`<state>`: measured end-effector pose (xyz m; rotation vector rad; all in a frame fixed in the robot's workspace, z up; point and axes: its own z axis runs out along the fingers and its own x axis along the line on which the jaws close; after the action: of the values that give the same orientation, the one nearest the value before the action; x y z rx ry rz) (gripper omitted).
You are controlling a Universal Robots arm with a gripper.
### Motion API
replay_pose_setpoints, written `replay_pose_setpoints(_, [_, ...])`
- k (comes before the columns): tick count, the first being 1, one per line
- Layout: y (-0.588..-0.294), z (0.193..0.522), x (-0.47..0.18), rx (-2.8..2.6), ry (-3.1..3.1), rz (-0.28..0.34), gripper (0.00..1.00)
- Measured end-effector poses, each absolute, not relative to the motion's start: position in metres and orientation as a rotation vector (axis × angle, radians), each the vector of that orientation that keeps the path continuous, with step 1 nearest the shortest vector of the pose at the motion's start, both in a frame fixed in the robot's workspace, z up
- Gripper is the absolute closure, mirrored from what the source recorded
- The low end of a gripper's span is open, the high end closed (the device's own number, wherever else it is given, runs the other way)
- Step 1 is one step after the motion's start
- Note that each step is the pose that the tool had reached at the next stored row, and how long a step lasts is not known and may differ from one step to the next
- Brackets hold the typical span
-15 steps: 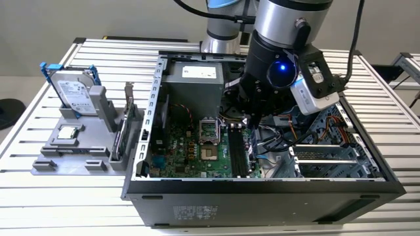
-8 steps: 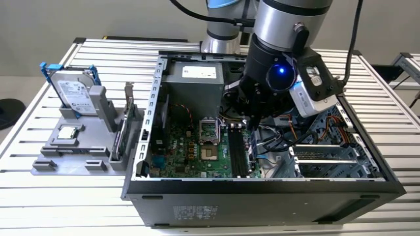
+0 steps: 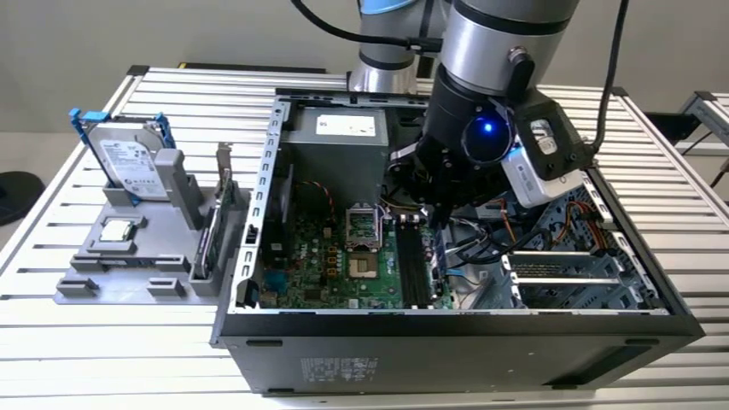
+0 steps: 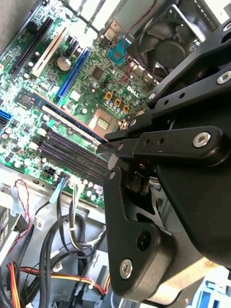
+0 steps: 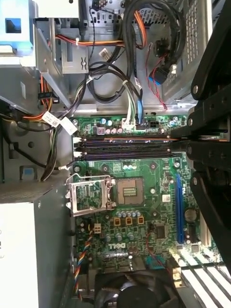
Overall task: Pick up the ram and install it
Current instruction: 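Insert the ram into the slot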
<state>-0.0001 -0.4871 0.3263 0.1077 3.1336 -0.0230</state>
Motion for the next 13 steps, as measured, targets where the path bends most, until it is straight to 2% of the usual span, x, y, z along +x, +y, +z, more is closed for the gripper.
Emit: replay_pose_setpoints(13, [-0.4864,0.3229,0.0017,0.107,3.134,-0.021,1.0])
